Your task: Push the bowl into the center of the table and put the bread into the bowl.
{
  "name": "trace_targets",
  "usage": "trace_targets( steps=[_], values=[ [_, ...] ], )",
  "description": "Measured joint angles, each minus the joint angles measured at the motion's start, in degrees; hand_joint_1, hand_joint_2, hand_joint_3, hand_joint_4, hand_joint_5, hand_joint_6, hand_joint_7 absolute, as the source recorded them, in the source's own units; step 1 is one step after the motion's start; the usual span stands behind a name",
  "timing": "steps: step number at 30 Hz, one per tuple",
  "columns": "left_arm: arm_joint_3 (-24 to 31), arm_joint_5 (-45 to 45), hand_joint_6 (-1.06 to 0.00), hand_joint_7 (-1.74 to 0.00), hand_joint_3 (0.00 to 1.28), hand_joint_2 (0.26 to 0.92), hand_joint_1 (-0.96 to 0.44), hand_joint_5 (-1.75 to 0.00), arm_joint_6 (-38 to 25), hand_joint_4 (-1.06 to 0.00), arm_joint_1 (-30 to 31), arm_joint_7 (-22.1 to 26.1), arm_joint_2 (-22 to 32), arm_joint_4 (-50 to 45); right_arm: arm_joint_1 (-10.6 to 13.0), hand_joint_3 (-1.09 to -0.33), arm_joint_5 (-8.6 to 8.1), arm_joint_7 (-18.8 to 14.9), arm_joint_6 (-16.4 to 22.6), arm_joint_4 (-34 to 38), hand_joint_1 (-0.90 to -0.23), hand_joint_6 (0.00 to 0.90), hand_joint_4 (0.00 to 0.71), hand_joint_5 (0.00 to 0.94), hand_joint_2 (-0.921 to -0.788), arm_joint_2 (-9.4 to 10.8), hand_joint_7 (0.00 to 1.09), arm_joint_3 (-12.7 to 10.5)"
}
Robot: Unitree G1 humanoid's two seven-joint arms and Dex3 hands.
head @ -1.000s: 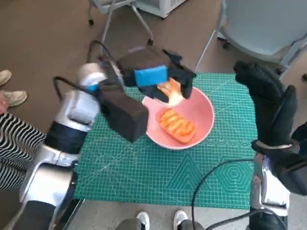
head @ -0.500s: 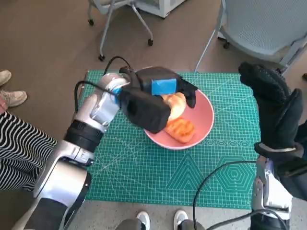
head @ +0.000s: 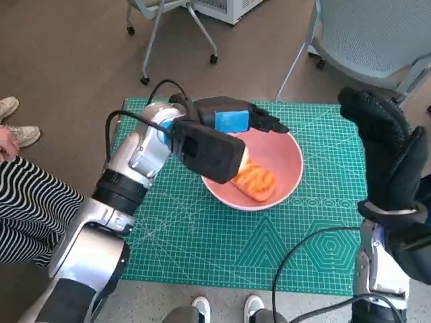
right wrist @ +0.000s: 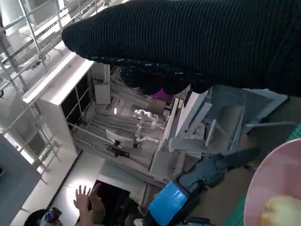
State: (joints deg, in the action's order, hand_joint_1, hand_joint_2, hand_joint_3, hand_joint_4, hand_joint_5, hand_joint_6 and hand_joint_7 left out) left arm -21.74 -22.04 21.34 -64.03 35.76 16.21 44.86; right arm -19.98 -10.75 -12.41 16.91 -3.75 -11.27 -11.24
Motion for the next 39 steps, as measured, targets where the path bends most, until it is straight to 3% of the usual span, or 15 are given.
trace_targets(
  steps=[10, 14, 19, 22, 30, 39],
  values=[
    [5.54, 7.70, -0.26, -0.01, 0.00, 0.787, -0.13, 0.00, 1.13, -0.05, 1.62, 2.55, 1.11, -1.82, -1.00, -0.710, 0.45, 0.39, -0.08, 0.05, -0.706, 0.095, 0.198, 0.002, -0.921, -0.20, 0.54, 0.02],
    [9.99, 12.83, -0.27, -0.01, 0.01, 0.796, -0.23, -0.01, 5.31, -0.07, 2.39, 1.74, 1.02, -1.81, -1.62, -0.711, 0.42, 0.40, -0.67, -0.04, -0.712, 0.093, 0.198, 0.002, -0.921, -0.45, 0.54, 0.00],
    [16.73, 21.49, -0.29, -0.02, 0.03, 0.871, -0.41, -0.02, 9.62, -0.11, 4.15, -0.88, -1.79, -0.69, -2.37, -0.714, 0.41, 0.54, -1.65, -0.20, -0.710, 0.092, 0.198, 0.002, -0.921, -0.89, 0.54, 0.01],
    [20.75, 27.53, -0.29, -0.02, 0.15, 0.905, -0.52, -0.02, 9.91, -0.13, 5.91, -1.38, -4.36, -0.61, -3.26, -0.717, 0.42, 0.95, -2.33, -0.23, -0.711, 0.092, 0.197, 0.001, -0.921, -0.94, 0.54, 0.10],
    [25.30, 38.48, -0.26, -0.01, 0.41, 0.920, -0.64, -0.01, 2.65, -0.13, 13.83, -1.42, -9.31, -9.19, -6.05, -0.713, 0.42, 1.60, -4.24, -0.33, -0.719, 0.092, 0.186, 0.000, -0.921, -1.01, 0.55, 0.40],
    [25.26, 40.55, -0.21, 0.00, 0.53, 0.921, -0.66, 0.00, -3.79, -0.08, 21.28, -3.66, -10.54, -23.04, -8.62, -0.693, 0.42, 2.07, -5.39, -0.25, -0.726, 0.108, 0.188, 0.002, -0.921, -0.99, 0.57, 1.06]
  ],
)
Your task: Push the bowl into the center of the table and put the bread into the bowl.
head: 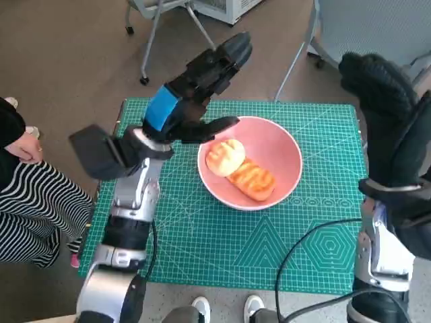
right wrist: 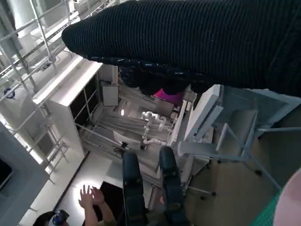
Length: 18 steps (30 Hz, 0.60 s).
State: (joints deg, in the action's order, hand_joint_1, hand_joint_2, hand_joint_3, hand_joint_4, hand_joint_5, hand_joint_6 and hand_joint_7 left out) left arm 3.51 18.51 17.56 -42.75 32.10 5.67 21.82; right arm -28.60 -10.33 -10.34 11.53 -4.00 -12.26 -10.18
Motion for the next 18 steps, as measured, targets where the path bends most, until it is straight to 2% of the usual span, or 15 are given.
trace_targets(
  steps=[11, 18],
  values=[
    [-0.09, -0.01, -0.18, 0.00, 0.56, 0.921, -0.68, 0.00, -1.97, -0.07, 3.71, -2.09, -0.65, -5.84, -1.95, -0.687, 0.05, 0.00, 1.58, 3.25, -0.718, 0.106, 0.189, 0.002, -0.921, 0.07, 0.57, 0.66],
    [0.17, -0.15, -0.20, -0.01, 0.56, 0.921, -0.69, -0.01, -2.49, -0.08, 4.12, -3.78, -0.65, -6.75, -2.24, -0.686, 0.58, 0.00, 2.41, 4.34, -0.720, 0.106, 0.187, 0.001, -0.921, 0.06, 0.56, 1.06]
  ],
)
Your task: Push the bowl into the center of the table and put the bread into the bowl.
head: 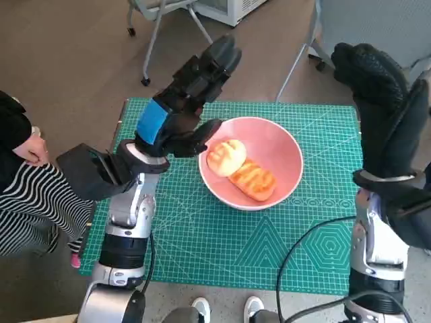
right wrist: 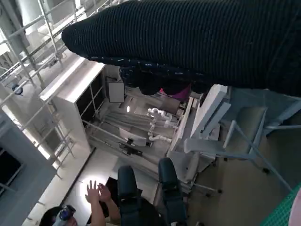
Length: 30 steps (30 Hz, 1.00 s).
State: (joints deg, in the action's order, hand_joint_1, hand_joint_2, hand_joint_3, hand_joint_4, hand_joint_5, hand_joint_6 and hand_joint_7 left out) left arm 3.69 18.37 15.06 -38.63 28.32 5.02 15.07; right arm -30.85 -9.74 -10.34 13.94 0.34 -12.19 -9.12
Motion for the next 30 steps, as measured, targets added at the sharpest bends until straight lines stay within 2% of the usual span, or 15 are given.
trace_targets(
  steps=[19, 22, 30],
  values=[
    [0.05, -0.44, -0.20, -0.04, 0.56, 0.921, -0.68, -0.02, 0.34, -0.10, 0.67, -2.83, -0.37, -0.21, 0.04, -0.686, 0.55, 0.00, 0.18, 0.16, -0.721, 0.105, 0.186, 0.000, -0.921, 0.00, 0.56, 0.06],
    [0.05, -0.43, -0.06, -0.34, 0.53, 0.921, -0.67, -0.07, 0.49, -0.07, 0.70, -2.89, -0.39, -0.21, 0.04, -0.686, 0.55, 0.00, 0.30, 0.21, -0.722, 0.105, 0.186, 0.000, -0.921, 0.00, 0.56, 0.05],
    [0.07, -0.10, 0.00, -0.55, 0.49, 0.909, -0.66, -0.21, 0.65, -0.01, 0.70, -2.43, -0.59, -0.03, 0.05, -0.680, 0.50, 0.00, 0.33, 0.64, -0.735, 0.108, 0.187, 0.001, -0.921, 0.00, 0.56, 0.03]
  ],
)
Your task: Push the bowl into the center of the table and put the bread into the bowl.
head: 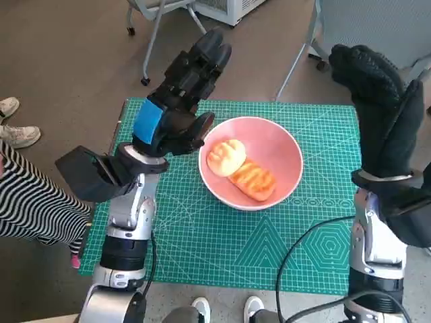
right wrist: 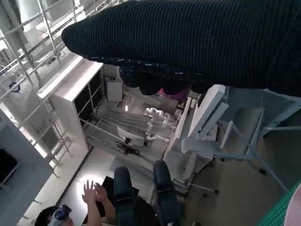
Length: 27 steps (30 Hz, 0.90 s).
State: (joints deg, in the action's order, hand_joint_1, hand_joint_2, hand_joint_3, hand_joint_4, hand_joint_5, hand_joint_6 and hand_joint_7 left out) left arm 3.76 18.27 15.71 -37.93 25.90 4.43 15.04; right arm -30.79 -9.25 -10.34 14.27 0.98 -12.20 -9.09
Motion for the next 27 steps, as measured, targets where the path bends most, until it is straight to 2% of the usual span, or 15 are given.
trace_targets(
  steps=[11, 27],
  values=[
    [0.01, 0.41, 0.00, -0.58, 0.49, 0.900, -0.66, -0.23, -0.21, 0.00, 0.00, 1.10, -0.17, -0.03, 0.11, -0.680, 0.01, 0.00, 0.00, 0.06, -0.730, 0.105, 0.188, 0.001, -0.921, 0.02, 0.56, 0.04],
    [0.92, 1.49, 0.00, -0.54, 0.50, 0.870, -0.66, -0.23, -0.57, 0.00, 0.01, 2.62, -0.16, -0.09, 0.11, -0.685, 0.02, 0.01, -0.31, 0.14, -0.738, 0.097, 0.182, 0.002, -0.921, 0.24, 0.55, 0.08]
  ],
)
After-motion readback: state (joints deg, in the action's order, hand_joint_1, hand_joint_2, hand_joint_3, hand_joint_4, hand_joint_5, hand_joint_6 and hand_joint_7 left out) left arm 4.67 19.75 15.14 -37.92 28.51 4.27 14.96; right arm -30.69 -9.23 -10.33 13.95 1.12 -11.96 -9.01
